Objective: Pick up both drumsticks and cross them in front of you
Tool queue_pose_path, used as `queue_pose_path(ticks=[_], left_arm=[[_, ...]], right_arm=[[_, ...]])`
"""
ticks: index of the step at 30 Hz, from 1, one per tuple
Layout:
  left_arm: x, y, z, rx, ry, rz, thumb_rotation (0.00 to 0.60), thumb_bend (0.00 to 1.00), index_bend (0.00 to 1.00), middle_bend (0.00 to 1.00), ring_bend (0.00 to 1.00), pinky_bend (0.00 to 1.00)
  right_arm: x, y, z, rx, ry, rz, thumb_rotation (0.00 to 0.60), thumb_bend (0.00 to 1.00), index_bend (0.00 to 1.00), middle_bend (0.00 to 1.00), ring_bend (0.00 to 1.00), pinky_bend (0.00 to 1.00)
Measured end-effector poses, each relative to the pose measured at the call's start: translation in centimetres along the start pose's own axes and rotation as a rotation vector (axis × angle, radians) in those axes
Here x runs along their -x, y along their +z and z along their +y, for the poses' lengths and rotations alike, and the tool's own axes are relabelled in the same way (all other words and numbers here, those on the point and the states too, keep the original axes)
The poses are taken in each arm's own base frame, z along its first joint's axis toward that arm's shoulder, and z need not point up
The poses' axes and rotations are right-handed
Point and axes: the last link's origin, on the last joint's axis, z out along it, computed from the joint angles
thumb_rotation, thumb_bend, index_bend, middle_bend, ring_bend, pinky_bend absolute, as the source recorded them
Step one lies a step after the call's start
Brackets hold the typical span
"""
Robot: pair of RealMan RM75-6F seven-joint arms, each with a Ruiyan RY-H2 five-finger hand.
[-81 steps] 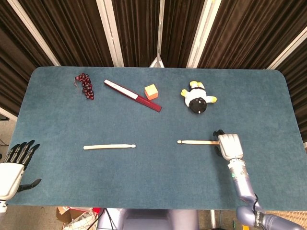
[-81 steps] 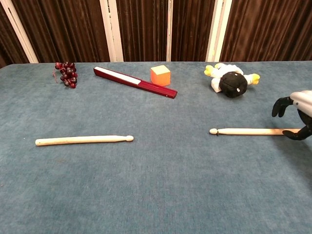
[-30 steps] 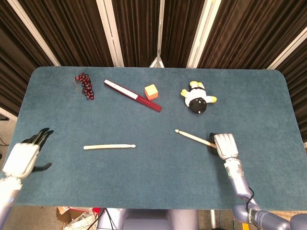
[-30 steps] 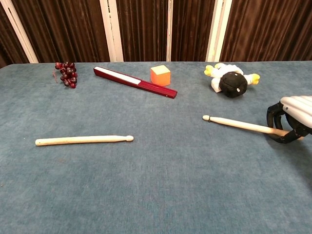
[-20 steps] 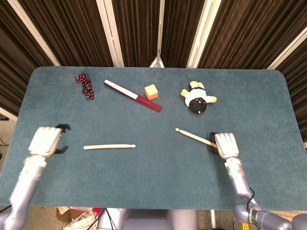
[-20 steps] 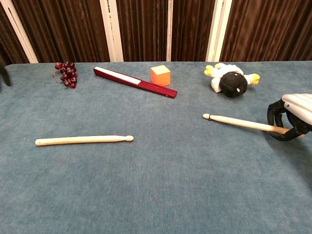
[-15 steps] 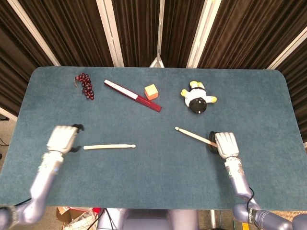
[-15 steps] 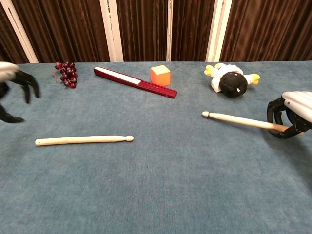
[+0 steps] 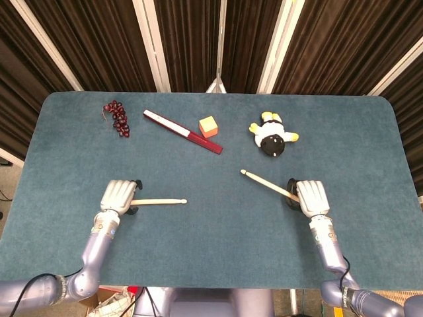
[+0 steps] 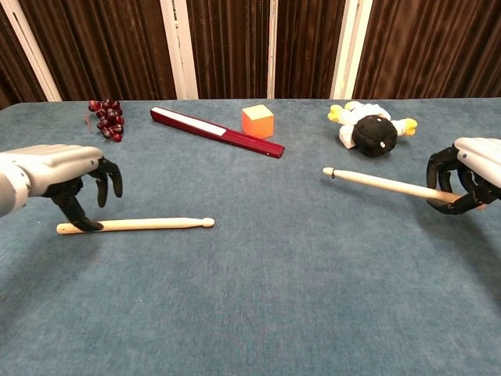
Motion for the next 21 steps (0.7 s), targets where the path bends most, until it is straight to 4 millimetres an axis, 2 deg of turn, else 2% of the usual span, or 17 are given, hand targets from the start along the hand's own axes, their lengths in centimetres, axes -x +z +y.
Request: queue_pose_path(ticks=[12,21], left_arm=[[1.5,0.8,1.6,-0.005,0.033,-0.013,0.600,0.43,0.44,0.51,0.83,0.93],[2.3,0.9,1.8,-0.007,0.038,-0.022,0.600,0.50,0.54,0.63,0.84,0.94]], right_arm=[[-0.3,0.1,0.4,0.010,0.002,0.009,0.600,0.52,0.77,0.67,0.75,0.78],[-0.3,0.0,0.4,0.009,0.003,0.010,0.600,0.52,0.77,0.67,0.75,0.78]])
